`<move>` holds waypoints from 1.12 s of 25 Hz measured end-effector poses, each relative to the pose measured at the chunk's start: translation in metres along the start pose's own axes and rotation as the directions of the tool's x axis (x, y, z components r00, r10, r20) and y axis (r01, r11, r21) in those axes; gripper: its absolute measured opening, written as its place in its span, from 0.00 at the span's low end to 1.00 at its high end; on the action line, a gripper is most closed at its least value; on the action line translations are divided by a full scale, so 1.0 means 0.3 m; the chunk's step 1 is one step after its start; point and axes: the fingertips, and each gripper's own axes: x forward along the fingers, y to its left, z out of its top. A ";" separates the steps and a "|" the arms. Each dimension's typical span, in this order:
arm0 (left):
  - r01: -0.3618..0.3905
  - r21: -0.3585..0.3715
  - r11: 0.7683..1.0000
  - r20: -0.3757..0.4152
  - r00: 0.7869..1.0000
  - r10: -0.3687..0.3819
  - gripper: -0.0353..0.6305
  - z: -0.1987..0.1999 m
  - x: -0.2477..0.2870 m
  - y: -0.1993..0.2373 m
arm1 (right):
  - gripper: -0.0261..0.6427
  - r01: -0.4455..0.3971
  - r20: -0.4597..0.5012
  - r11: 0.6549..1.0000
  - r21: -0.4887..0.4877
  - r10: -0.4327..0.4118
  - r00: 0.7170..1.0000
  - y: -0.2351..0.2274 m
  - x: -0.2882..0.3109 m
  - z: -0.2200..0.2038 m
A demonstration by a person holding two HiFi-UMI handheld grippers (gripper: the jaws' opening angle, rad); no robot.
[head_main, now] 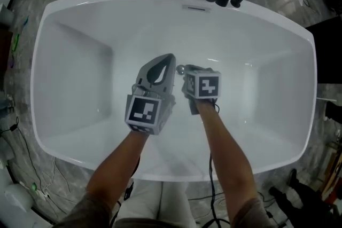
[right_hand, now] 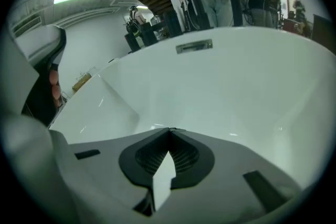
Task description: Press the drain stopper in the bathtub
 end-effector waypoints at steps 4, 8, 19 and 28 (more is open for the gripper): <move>0.000 -0.006 1.000 0.007 1.000 0.000 0.05 0.163 -0.081 -0.049 | 0.04 -0.019 0.070 1.000 0.001 0.019 0.997 0.089 -0.214 0.095; 0.015 0.003 1.000 0.006 1.000 -0.016 0.05 0.295 -0.170 -0.104 | 0.04 -0.032 0.158 0.999 -0.016 0.034 0.987 0.173 -0.436 0.188; 0.037 0.000 0.999 -0.015 0.999 -0.037 0.05 0.613 -0.434 -0.253 | 0.04 -0.073 0.388 0.995 -0.061 0.091 0.917 0.414 -1.002 0.372; 0.110 -0.002 0.994 -0.010 0.994 -0.110 0.05 0.844 -0.648 -0.386 | 0.04 -0.071 0.527 0.973 -0.217 0.179 0.831 0.641 -1.421 0.414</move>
